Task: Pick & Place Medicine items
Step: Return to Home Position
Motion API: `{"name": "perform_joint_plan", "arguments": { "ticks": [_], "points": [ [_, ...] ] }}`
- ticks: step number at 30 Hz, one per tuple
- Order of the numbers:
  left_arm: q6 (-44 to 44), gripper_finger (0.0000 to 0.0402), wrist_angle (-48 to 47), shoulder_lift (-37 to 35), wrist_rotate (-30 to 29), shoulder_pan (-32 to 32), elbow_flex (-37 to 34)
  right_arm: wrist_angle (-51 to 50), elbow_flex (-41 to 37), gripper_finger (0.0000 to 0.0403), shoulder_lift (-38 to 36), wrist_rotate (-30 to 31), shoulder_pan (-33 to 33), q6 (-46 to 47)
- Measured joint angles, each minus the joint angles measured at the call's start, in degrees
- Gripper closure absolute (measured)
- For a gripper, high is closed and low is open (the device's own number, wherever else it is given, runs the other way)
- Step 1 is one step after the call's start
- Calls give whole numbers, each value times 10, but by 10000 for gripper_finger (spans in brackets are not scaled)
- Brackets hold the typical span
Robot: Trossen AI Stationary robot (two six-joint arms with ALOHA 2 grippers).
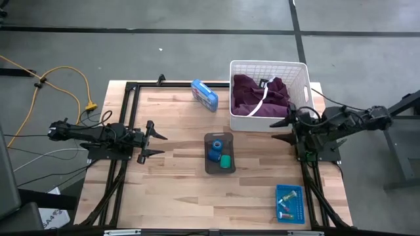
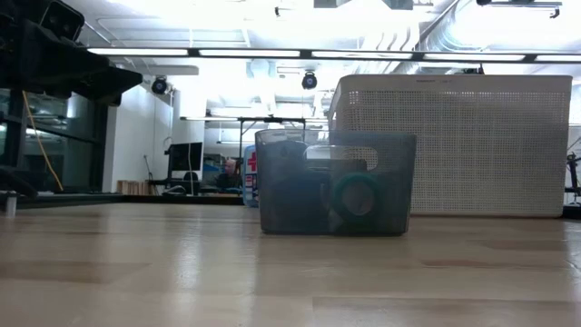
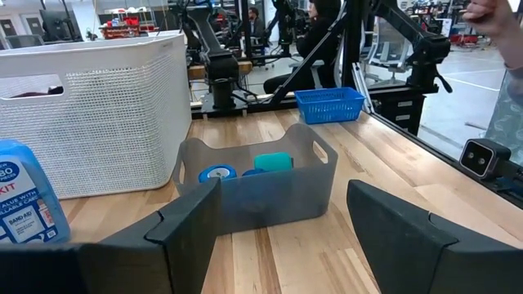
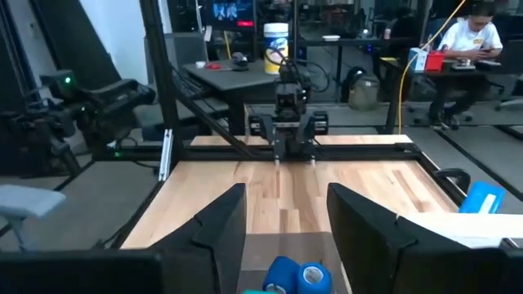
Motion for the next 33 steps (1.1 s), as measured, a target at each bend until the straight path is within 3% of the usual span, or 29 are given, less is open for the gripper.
{"name": "perform_joint_plan", "arguments": {
  "ticks": [12,17,26,33],
  "points": [
    [0,144,0,0,0,0,0,2,-4,243,30,-162,-118,12],
    [0,144,0,0,0,0,0,80,-64,243,45,-218,-136,32],
    [0,144,0,0,0,0,0,166,-172,243,18,-216,-142,55],
    [0,144,0,0,0,0,0,164,-218,243,-28,-196,-122,74]
  ]
}}
